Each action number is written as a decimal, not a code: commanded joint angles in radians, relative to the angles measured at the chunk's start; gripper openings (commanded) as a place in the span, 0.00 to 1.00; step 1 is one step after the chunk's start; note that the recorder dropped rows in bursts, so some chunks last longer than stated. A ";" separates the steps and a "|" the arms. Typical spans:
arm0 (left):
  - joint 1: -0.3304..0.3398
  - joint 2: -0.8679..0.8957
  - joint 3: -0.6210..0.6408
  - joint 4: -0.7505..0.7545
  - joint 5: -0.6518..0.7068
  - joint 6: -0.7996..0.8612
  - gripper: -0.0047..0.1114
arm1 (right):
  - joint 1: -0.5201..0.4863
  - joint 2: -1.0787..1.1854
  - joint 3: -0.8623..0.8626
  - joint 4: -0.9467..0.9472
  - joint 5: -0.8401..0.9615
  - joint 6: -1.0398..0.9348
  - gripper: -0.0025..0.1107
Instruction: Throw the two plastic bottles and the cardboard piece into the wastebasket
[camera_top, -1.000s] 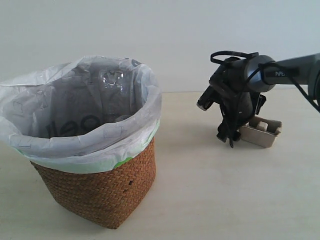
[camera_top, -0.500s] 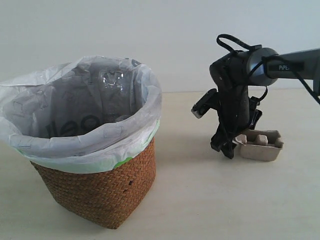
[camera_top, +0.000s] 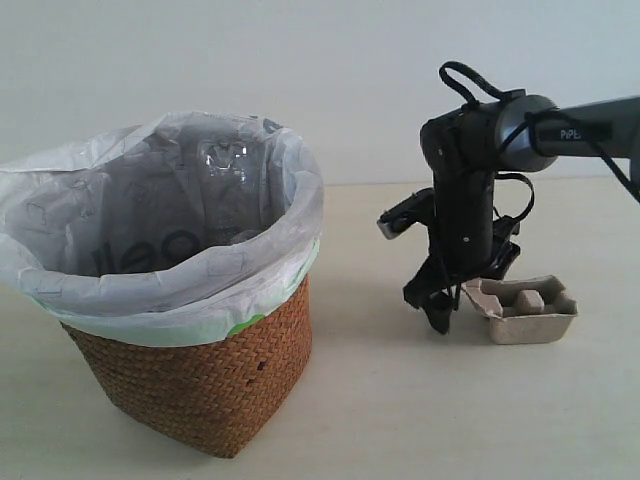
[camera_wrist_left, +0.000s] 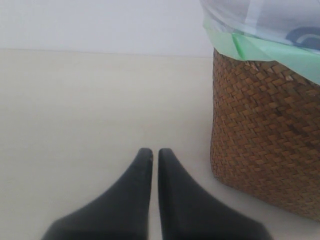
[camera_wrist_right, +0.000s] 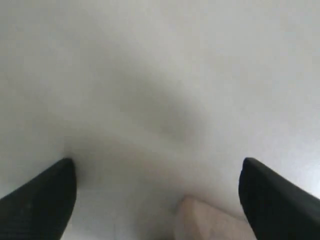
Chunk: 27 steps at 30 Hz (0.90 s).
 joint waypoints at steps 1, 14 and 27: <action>0.003 -0.002 0.004 0.006 0.001 0.005 0.07 | 0.000 -0.046 0.016 0.009 -0.217 0.197 0.74; 0.003 -0.002 0.004 0.006 0.001 0.005 0.07 | -0.051 -0.344 0.016 -0.022 0.134 0.393 0.74; 0.003 -0.002 0.004 0.006 0.001 0.005 0.07 | -0.128 -0.370 0.312 0.026 -0.015 0.994 0.74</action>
